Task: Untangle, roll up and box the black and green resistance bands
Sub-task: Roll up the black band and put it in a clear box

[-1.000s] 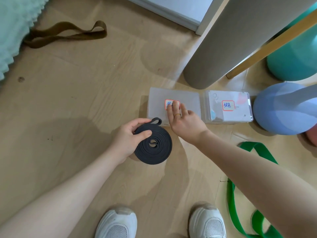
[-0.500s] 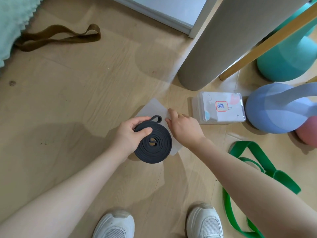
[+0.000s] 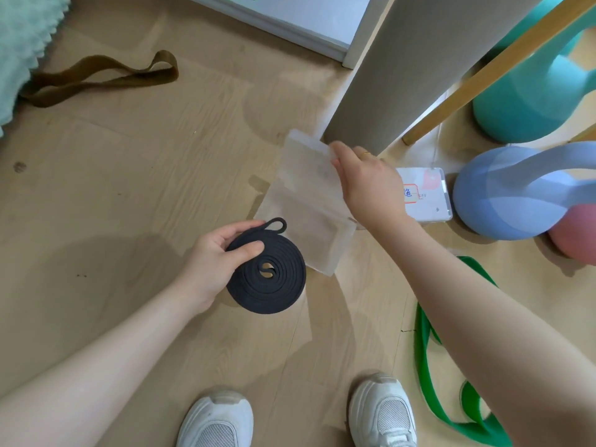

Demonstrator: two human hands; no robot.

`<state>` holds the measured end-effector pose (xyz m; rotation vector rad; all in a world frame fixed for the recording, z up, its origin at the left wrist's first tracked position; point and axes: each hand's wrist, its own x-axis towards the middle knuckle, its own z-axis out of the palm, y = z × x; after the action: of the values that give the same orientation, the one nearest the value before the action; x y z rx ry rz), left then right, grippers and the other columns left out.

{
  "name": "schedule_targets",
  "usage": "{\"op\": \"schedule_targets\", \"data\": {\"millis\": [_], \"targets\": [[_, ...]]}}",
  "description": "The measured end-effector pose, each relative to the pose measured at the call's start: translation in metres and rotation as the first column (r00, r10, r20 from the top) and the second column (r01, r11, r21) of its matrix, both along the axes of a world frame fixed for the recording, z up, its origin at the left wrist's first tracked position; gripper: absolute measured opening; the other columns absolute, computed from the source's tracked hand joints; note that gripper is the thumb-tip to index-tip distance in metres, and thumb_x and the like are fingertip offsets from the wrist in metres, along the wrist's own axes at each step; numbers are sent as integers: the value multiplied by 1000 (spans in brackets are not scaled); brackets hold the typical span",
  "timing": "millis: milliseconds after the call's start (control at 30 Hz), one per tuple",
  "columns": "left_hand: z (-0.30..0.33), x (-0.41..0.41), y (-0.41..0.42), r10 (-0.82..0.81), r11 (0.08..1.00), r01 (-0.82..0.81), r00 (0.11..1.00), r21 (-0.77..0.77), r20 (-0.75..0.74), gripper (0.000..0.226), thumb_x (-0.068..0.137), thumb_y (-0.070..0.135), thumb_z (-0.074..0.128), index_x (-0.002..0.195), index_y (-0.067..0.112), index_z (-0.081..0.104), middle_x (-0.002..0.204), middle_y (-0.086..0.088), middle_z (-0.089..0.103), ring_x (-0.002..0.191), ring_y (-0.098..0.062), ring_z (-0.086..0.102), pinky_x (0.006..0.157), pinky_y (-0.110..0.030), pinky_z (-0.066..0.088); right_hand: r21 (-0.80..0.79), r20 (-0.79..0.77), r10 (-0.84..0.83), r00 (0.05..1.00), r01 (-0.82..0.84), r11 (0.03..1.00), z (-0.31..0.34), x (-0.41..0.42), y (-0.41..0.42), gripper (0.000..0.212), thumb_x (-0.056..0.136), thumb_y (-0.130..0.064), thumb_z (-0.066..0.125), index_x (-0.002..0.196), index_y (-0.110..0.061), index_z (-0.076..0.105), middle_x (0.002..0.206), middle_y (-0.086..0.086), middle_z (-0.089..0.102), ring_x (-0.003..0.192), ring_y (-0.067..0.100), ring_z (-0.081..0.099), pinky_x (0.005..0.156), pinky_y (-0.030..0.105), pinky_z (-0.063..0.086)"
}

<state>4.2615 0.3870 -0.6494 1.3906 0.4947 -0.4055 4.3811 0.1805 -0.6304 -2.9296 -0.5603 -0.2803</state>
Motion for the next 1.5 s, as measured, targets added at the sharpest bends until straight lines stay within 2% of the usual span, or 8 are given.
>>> {"op": "schedule_targets", "data": {"millis": [200,400,533,633,767,1000,1200,1500], "targets": [[-7,25,-10,-25,987,32,999,156,-47,30,84,3,63,95,31,63,98,4,68,94,-18,65,87,-34,52,61,-176,43,983,-33,998,-24,13,11,59,90,-40,14,108,-9,61,81,12,63,72,37,58,69,36,35],[-33,16,-20,-11,957,49,991,286,-134,29,82,13,66,94,39,62,98,12,66,96,-17,63,94,-44,48,-170,19,-117,993,119,978,-63,-4,25,58,79,-9,46,137,-7,36,140,9,46,123,30,35,104,42,21],[-34,16,-22,-13,947,54,991,316,-132,30,83,14,65,93,42,62,98,13,66,96,-17,63,92,-44,50,-105,-515,-53,855,-2,995,-84,-32,12,51,99,-11,26,148,-11,13,158,7,9,144,27,11,115,38,12],[-34,16,-23,-32,939,71,992,336,-119,31,83,14,65,91,43,62,96,11,66,94,-18,64,90,-42,51,105,-765,-20,644,155,982,-79,-33,-2,41,102,-24,29,139,-8,36,154,8,22,139,30,25,106,35,26],[-33,14,-24,-31,945,63,994,321,-101,28,84,13,64,97,38,63,98,9,67,96,-18,63,91,-41,51,332,-481,50,876,129,934,-45,-44,-3,43,96,-33,41,128,-6,49,142,13,41,127,32,42,100,36,35],[-24,16,-41,25,973,-16,999,228,-35,25,86,15,63,100,36,61,104,10,66,101,-11,61,91,-31,49,111,-627,311,714,-314,943,-24,-92,4,128,59,-64,73,148,-9,0,157,8,3,143,24,15,115,36,19],[-17,19,-41,-79,984,74,997,164,26,26,87,9,61,103,30,62,103,11,66,97,-4,61,85,-17,47,28,-396,244,885,-254,967,-35,-105,13,116,54,-70,58,143,-5,22,145,15,36,124,32,45,99,40,41],[-27,18,-21,-402,878,388,915,280,-5,48,89,7,57,132,23,47,122,6,59,112,-11,56,99,-30,44,53,-517,208,830,-212,976,-47,-101,14,111,50,-55,70,141,-6,27,135,14,40,109,34,49,93,44,44]]}}
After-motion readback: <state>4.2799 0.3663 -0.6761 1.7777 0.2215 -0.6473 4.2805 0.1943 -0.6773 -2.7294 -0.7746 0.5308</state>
